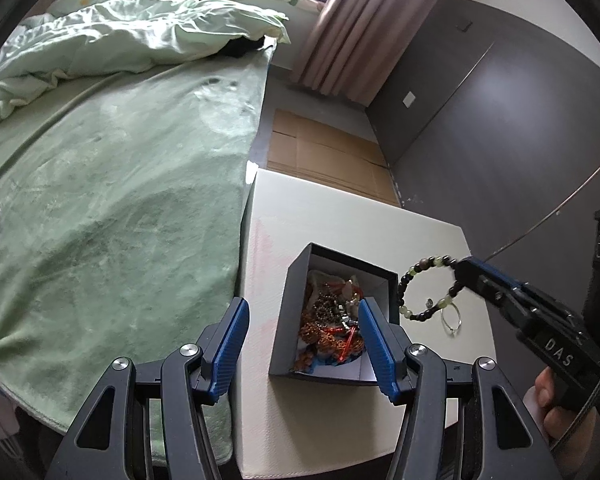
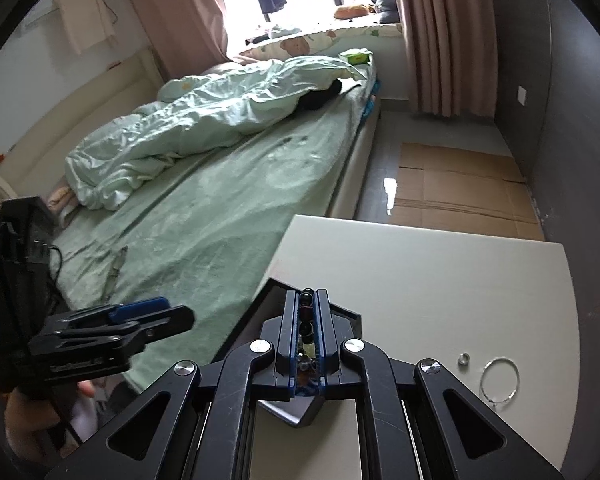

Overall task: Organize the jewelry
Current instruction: 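Carry the butterfly charm and bead bracelet into the black box and release both, then grasp the small silver ring with the left gripper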

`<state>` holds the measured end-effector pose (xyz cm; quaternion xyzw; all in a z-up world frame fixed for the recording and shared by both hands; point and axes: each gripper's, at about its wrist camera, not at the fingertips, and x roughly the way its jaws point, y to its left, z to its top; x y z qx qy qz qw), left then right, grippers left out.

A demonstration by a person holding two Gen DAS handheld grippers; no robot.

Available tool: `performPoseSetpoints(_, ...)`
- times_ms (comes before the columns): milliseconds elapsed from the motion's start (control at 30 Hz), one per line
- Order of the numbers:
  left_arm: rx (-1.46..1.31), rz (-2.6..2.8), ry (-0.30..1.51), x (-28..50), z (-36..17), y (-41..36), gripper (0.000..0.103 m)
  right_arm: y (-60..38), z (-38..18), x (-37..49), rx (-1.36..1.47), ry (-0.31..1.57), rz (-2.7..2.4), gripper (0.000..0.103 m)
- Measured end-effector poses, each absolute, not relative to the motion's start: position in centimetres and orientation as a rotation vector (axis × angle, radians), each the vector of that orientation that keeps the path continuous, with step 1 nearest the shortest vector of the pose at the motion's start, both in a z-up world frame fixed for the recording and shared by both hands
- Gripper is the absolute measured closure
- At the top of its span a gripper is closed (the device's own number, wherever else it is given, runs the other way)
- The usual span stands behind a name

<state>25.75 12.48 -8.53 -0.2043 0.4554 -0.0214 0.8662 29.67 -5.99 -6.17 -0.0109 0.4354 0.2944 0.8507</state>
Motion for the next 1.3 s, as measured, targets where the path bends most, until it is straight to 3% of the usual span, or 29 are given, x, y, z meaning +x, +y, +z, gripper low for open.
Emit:
performPoseSetpoints(100,-0.424,-0.047,0.952,25.7,-8.5,12.4,0.045,-5.6,-6.8,30.0,0.012,0.973,0.674,0.093)
performPoseSetpoints(233,-0.407,-0.055,0.949,25.8,-8.3,11.9,0.045,-7.0,-7.2,30.2,0.053,0.972,0.639,0.074)
performPoseSetpoints(433,-0.374,-0.084,0.955,26.7,-7.9,9.7,0.045,-10.4,-7.3,30.1,0.08,0.974,0.588,0.073)
performPoseSetpoints(700,-0.293,-0.159,0.972,28.7,-7.6,4.3,0.043,-16.1,-8.3,30.2,0.108,0.991,0.5,0.063)
performPoseSetpoints(833,-0.243,-0.197,0.989,29.7,-7.9,1.4,0.038,-19.2,-9.2,30.3,0.124,1.002,0.467,0.055)
performPoseSetpoints(967,-0.199,-0.225,1.002,30.7,-8.2,-1.3,0.027,-21.7,-10.1,30.3,0.148,1.018,0.434,0.034)
performPoseSetpoints(1067,-0.149,-0.237,1.012,31.5,-8.6,-3.3,0.018,-23.2,-10.7,30.2,0.163,1.02,0.418,0.024)
performPoseSetpoints(1300,-0.039,-0.279,1.068,33.3,-10.7,-6.9,0.018,-25.8,-12.8,29.9,0.137,1.035,0.4,0.023)
